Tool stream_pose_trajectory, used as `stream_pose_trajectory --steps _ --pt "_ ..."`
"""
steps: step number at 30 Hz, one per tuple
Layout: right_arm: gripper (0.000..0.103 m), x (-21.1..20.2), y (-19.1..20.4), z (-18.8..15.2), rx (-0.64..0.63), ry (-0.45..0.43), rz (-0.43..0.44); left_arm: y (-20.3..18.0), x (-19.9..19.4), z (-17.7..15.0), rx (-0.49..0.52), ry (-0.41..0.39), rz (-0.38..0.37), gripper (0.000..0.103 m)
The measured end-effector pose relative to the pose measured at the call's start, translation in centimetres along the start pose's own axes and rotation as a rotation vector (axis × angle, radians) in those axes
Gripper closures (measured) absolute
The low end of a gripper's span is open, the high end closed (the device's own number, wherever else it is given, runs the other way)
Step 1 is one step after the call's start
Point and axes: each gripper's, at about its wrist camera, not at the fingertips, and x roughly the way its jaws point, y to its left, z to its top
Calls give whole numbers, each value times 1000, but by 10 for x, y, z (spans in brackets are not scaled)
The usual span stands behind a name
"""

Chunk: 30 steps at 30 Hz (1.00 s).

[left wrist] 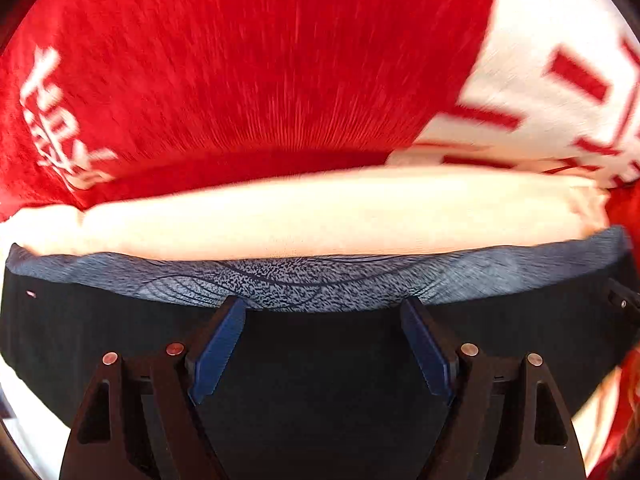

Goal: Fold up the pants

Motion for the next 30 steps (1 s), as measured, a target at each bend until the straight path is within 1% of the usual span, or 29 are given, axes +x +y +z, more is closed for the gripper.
stream_pose_trajectory --steps 1,2,3,5,6,7,8,9,10,11,13,15,17,18,20,22,23,24,26,27,28,29,30 --pt "78 -3 -7 -1 19 -21 16 5 3 1 -18 -11 -15 17" --pt "84 -7 -15 0 38 -36 -6 11 2 2 -26 -28 -13 14" --pt "86 -12 -20 -1 47 -48 -14 17 2 3 -28 -30 -6 14" --pt "86 -16 -19 -5 21 -44 -31 37 -1 3 -48 -34 29 14" --pt "83 -17 -15 -8 5 -33 -41 49 -2 2 -68 -21 50 14" --pt "82 -18 -11 -10 5 -20 -50 61 -3 2 -92 -3 68 14" --pt "79 -22 -10 -13 26 -7 -45 76 -9 0 -123 16 92 14" --pt "70 -25 -9 -16 52 -1 -23 89 -16 -3 -142 17 97 15" --pt "64 -31 -8 -23 95 7 38 100 -25 -8 -151 11 99 15" --pt "57 -35 -5 -29 124 17 91 111 -34 -13 -155 4 104 14" --pt "56 -39 7 -47 158 52 198 135 -53 -28 -151 -3 129 14" --pt "56 -38 32 -65 166 100 302 156 -63 -42 -153 7 151 14" --pt "56 -33 72 -90 159 152 416 177 -68 -53 -161 21 165 15" --pt "56 -31 89 -98 156 170 455 192 -72 -61 -165 29 170 15" --pt "56 -18 135 -121 160 212 551 218 -74 -76 -171 34 175 14" --pt "56 -7 178 -143 171 247 630 245 -72 -82 -163 33 179 14" --pt "56 1 204 -152 174 264 662 257 -71 -87 -153 34 185 14" --pt "56 13 222 -163 175 272 681 283 -65 -91 -145 39 192 14" --pt "56 32 267 -182 187 297 733 306 -57 -92 -131 46 201 14" --pt "56 34 278 -192 197 307 755 322 -52 -92 -116 39 212 14" --pt "56 46 293 -196 210 315 766 336 -48 -92 -105 32 224 14" --pt "56 56 309 -202 225 322 767 352 -41 -92 -99 31 236 14" --pt "56 60 315 -203 232 321 767 364 -32 -91 -99 37 244 14"
